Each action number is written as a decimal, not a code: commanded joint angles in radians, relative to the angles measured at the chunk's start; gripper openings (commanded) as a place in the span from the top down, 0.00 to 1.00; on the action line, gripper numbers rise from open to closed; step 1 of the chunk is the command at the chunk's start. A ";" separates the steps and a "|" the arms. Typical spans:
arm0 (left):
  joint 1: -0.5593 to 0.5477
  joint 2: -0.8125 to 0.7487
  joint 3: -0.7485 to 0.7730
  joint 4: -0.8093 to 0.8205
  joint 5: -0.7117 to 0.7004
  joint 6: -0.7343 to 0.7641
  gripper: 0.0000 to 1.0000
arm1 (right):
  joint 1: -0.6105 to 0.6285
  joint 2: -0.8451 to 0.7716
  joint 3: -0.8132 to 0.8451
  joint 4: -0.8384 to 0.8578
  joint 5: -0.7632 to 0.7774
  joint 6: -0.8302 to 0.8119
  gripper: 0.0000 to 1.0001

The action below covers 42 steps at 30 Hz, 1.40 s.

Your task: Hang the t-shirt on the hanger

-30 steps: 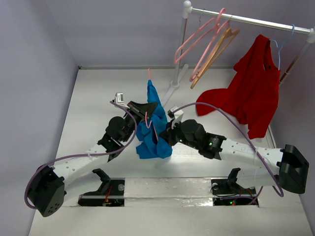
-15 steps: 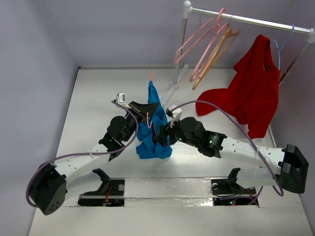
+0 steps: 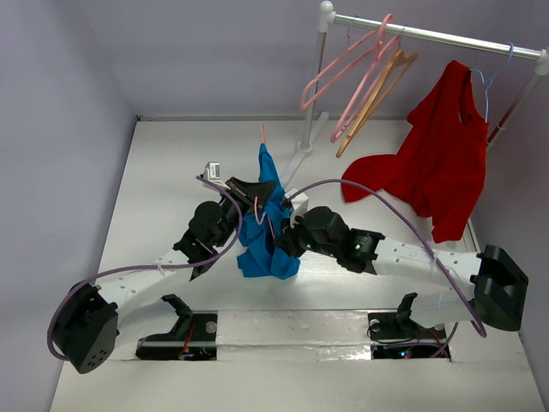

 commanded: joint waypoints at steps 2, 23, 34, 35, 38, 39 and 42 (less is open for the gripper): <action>0.007 -0.030 0.035 0.041 -0.001 0.004 1.00 | -0.001 -0.029 0.003 0.043 -0.009 0.003 0.95; 0.007 0.039 -0.002 0.078 0.036 0.027 1.00 | -0.022 -0.037 0.165 0.029 0.007 -0.050 1.00; 0.016 0.084 0.003 0.165 0.042 -0.025 1.00 | -0.074 -0.014 0.149 0.080 0.120 0.008 1.00; 0.016 0.087 0.004 0.167 0.045 -0.033 1.00 | -0.074 -0.006 0.147 0.078 0.138 0.008 1.00; 0.016 0.112 0.011 0.162 0.072 -0.064 1.00 | -0.096 0.021 0.144 0.089 0.186 0.017 1.00; 0.016 0.130 0.006 0.166 0.083 -0.073 1.00 | -0.110 0.024 0.138 0.119 0.186 0.026 1.00; 0.016 0.162 -0.023 0.220 0.085 -0.111 1.00 | -0.119 0.049 0.136 0.150 0.200 0.040 1.00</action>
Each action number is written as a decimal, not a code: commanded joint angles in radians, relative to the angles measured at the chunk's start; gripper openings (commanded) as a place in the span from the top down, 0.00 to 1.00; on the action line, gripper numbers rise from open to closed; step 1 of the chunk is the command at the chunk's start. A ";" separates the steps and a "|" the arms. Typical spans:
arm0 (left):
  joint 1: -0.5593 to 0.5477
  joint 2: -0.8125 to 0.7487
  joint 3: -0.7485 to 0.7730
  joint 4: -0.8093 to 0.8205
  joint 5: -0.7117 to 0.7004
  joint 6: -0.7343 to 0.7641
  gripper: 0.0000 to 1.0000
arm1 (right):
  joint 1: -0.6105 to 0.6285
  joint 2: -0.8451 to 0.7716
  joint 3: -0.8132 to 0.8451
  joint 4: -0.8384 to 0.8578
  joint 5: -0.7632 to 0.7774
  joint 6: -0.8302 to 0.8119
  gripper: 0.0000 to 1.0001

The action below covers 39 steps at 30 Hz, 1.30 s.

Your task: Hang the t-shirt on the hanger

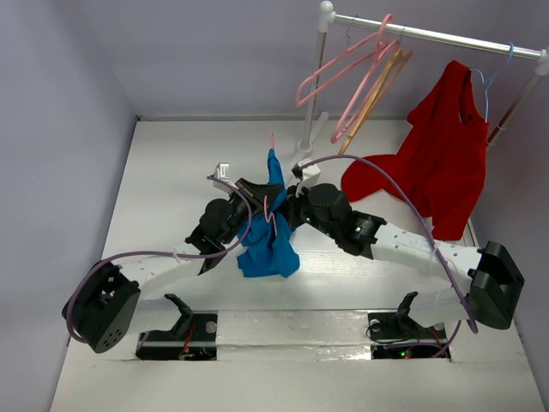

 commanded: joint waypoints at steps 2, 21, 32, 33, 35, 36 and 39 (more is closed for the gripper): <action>0.004 0.041 -0.039 0.141 0.038 -0.073 1.00 | -0.018 0.043 0.020 0.086 0.078 0.030 1.00; 0.041 0.171 -0.045 0.227 0.024 -0.123 1.00 | -0.018 -0.240 -0.298 0.037 -0.156 0.121 0.31; 0.050 0.116 -0.034 0.146 0.036 -0.089 1.00 | 0.020 -0.141 -0.382 0.192 -0.227 0.027 0.47; 0.050 0.114 -0.033 0.141 0.044 -0.087 1.00 | 0.020 -0.133 -0.370 0.187 -0.232 0.007 0.48; 0.050 0.114 -0.029 0.137 0.067 -0.084 1.00 | 0.020 -0.110 -0.356 0.177 -0.258 -0.010 0.52; 0.050 0.116 -0.028 0.135 0.067 -0.086 1.00 | 0.020 -0.102 -0.345 0.172 -0.266 -0.025 0.53; 0.059 0.128 -0.023 0.132 0.127 -0.086 1.00 | 0.029 -0.081 -0.336 0.173 -0.292 -0.046 0.53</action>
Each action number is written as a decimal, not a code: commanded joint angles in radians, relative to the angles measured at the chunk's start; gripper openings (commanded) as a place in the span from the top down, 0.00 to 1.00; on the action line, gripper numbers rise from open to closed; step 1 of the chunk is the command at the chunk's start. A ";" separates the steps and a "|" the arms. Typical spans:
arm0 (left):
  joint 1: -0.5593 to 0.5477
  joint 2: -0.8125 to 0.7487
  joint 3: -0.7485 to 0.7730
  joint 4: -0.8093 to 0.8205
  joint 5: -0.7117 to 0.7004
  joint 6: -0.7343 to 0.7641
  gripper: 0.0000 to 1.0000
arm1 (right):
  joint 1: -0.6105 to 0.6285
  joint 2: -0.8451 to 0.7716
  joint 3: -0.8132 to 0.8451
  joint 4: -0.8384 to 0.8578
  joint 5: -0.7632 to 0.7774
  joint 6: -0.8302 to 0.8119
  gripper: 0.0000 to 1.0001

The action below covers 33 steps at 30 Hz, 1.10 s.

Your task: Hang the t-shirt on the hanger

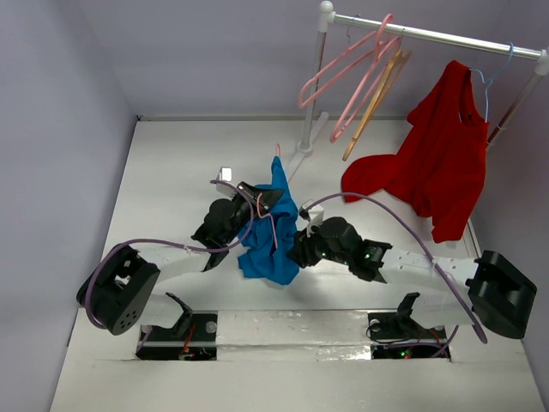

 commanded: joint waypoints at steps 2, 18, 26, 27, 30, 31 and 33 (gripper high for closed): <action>0.012 -0.012 0.013 0.023 0.083 0.028 1.00 | 0.014 0.050 0.073 0.049 -0.057 -0.065 0.54; 0.012 -0.011 0.020 0.056 0.177 0.033 1.00 | 0.080 0.133 0.167 -0.029 -0.088 -0.176 0.53; 0.012 -0.052 0.019 0.025 0.157 0.042 1.00 | 0.089 0.035 0.153 -0.056 -0.118 -0.181 0.48; 0.012 -0.054 0.019 0.024 0.157 0.042 1.00 | 0.089 0.054 0.159 -0.060 -0.123 -0.188 0.46; 0.012 -0.063 0.019 0.020 0.158 0.039 1.00 | 0.089 0.110 0.194 -0.088 -0.145 -0.194 0.41; 0.012 -0.069 0.019 0.020 0.157 0.038 1.00 | 0.089 0.124 0.210 -0.089 -0.134 -0.196 0.40; 0.012 -0.074 0.017 0.020 0.158 0.036 1.00 | 0.089 0.153 0.222 -0.082 -0.128 -0.199 0.40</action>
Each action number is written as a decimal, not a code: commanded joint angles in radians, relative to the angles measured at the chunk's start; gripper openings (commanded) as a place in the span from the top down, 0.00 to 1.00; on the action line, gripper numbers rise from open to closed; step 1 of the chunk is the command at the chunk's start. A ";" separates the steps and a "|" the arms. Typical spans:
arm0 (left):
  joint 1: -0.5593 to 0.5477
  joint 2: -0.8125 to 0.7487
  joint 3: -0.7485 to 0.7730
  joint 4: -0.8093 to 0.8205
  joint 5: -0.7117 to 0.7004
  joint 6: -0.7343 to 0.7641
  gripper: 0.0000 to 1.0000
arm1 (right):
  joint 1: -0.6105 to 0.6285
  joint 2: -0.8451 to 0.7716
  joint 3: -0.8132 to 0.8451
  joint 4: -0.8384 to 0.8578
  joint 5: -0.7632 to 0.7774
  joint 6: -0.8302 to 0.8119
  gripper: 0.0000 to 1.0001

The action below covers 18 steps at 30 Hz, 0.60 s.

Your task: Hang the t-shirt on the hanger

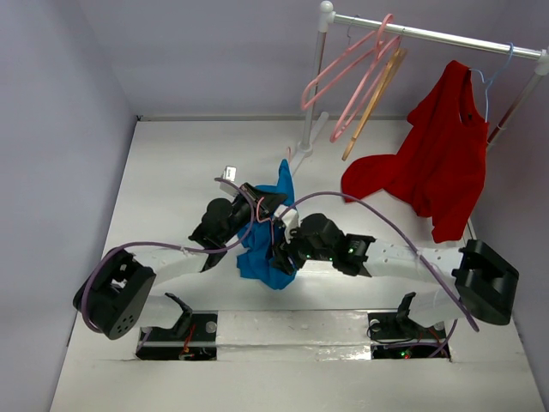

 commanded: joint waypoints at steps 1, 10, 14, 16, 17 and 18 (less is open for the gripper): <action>0.000 -0.047 0.014 0.048 0.013 0.011 1.00 | 0.010 0.060 0.058 0.017 0.010 -0.018 0.40; 0.000 -0.068 0.000 0.041 0.005 0.002 1.00 | 0.030 0.062 0.031 0.129 0.223 0.070 0.61; 0.000 -0.067 -0.001 0.038 0.004 -0.005 1.00 | 0.043 0.048 0.006 0.157 0.322 0.103 0.82; 0.000 -0.067 -0.004 0.037 0.002 -0.008 0.97 | 0.053 0.024 -0.006 0.151 0.350 0.134 0.92; 0.000 -0.070 -0.006 0.037 0.001 -0.005 0.90 | 0.053 0.014 -0.010 0.134 0.399 0.149 1.00; 0.000 -0.071 -0.004 0.034 -0.008 0.008 0.77 | 0.053 0.004 -0.009 0.110 0.425 0.163 1.00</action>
